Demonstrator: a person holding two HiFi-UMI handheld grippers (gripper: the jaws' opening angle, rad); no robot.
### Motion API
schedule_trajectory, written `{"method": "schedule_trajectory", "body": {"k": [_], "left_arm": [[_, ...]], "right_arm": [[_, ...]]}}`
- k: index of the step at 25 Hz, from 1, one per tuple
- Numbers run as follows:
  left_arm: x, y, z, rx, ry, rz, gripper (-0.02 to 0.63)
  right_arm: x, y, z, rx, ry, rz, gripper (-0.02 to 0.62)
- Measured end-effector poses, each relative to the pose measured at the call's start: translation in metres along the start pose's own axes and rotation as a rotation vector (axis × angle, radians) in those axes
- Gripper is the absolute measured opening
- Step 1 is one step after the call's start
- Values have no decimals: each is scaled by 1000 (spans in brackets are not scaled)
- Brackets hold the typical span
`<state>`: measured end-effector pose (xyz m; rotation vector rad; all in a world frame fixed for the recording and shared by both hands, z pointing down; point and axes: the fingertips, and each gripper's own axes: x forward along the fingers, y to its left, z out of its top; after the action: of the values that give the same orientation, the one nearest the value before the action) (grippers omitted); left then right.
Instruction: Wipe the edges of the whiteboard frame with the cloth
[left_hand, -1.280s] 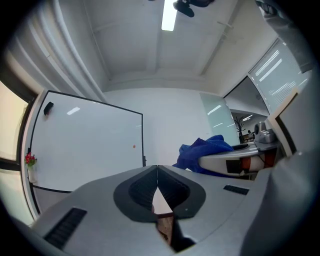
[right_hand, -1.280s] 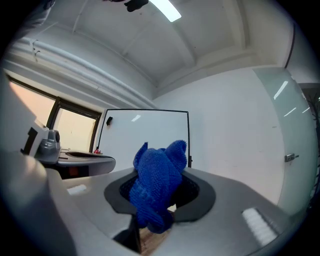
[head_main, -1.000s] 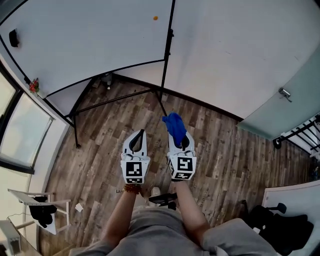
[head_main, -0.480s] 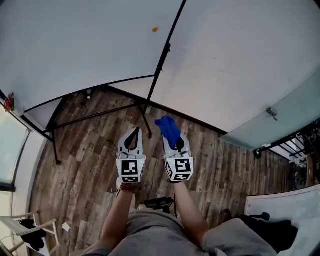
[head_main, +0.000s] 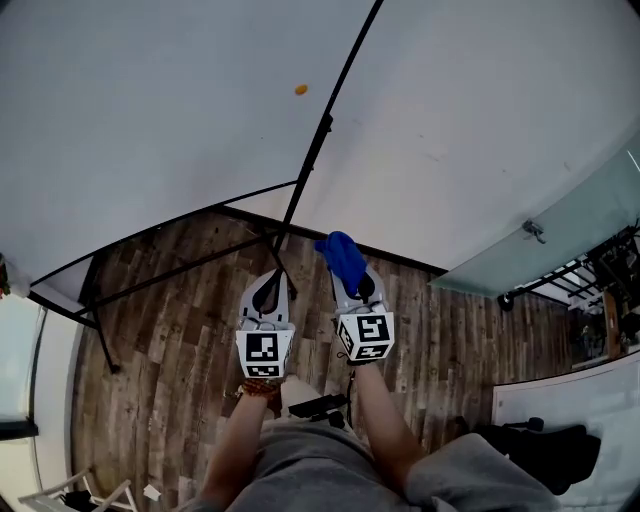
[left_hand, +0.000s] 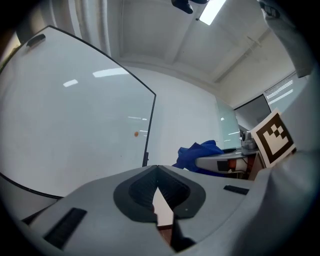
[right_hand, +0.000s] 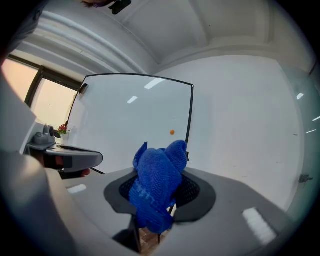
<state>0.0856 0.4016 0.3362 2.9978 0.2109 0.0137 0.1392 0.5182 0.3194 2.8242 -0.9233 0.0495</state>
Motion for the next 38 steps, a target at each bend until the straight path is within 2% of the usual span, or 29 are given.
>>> {"method": "schedule_trajectory", "body": {"k": [4, 10, 15, 20, 24, 28, 33, 38], "left_arm": [[36, 7, -7, 24, 26, -24, 9], [111, 39, -29, 70, 75, -24, 9], [202, 59, -30, 137, 106, -68, 9], [273, 68, -53, 144, 163, -116, 9], [302, 82, -77, 134, 198, -112, 9], [321, 107, -93, 95, 209, -82, 9], [330, 130, -99, 101, 219, -90, 9], [322, 143, -111, 75, 256, -84, 9]], "right_arm": [[36, -18, -16, 26, 21, 5, 143], [121, -54, -60, 30, 60, 31, 143], [211, -89, -82, -29, -4, 51, 143], [274, -106, -130, 41, -8, 128, 143], [302, -98, -166, 65, 11, 215, 143], [329, -95, -198, 66, 61, 262, 143], [357, -85, -239, 60, 126, 292, 141], [374, -75, -285, 77, 190, 269, 141]]}}
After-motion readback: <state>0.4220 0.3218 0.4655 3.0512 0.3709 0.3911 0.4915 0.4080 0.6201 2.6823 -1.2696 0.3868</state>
